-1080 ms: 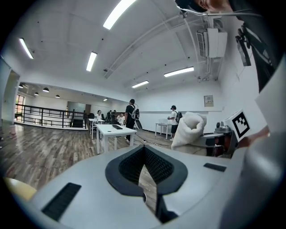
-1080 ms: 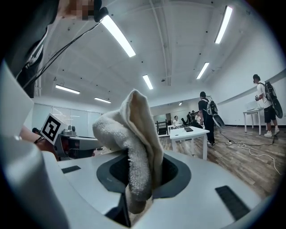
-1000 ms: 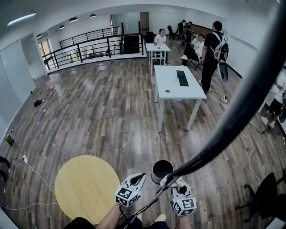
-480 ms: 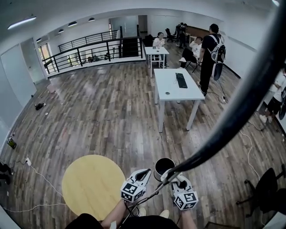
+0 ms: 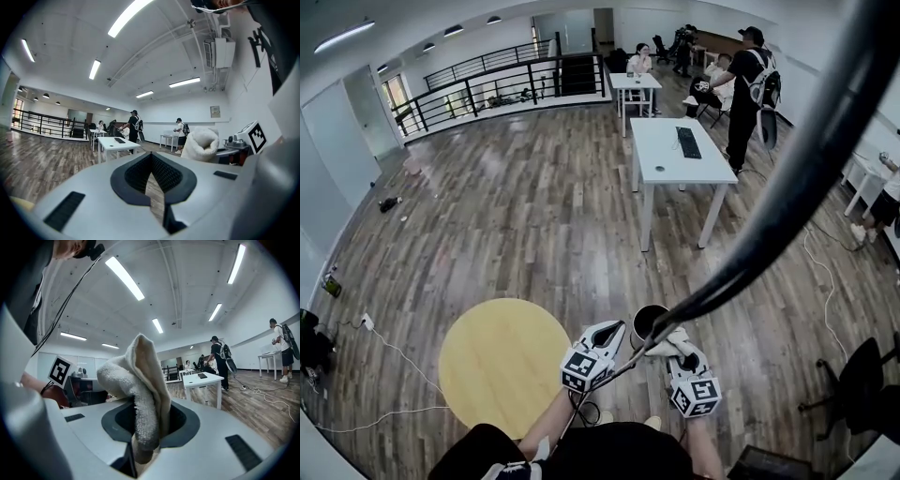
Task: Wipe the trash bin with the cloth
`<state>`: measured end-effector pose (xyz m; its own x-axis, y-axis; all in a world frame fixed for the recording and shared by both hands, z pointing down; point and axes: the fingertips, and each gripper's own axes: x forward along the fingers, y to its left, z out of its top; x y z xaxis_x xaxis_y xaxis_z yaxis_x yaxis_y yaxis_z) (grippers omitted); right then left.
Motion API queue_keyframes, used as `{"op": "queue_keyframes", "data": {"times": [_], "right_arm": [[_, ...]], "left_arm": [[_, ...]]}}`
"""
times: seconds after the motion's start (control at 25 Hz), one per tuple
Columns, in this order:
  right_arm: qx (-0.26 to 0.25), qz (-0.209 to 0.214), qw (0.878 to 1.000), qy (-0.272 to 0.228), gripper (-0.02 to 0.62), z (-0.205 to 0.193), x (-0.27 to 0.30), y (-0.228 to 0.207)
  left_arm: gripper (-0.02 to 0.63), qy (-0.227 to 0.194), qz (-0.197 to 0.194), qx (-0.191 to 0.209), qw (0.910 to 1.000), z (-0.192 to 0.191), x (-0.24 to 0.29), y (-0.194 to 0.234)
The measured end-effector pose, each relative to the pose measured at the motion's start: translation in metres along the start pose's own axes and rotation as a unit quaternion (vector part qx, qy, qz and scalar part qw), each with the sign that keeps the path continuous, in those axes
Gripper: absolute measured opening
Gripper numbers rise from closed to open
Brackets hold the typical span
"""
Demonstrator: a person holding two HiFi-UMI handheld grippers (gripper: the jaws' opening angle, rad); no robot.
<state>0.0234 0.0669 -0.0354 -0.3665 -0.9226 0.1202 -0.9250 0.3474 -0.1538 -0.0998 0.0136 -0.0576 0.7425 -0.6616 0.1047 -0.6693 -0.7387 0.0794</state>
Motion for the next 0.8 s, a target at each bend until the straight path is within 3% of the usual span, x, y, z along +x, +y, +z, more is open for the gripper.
{"op": "queue_keyframes", "data": {"times": [0.8], "right_arm": [[-0.009, -0.014, 1.000, -0.004, 0.095, 0.011, -0.003, -0.008]], "left_arm": [[-0.003, 0.004, -0.006, 0.005, 1.0000, 0.003, 0.006, -0.007]]}}
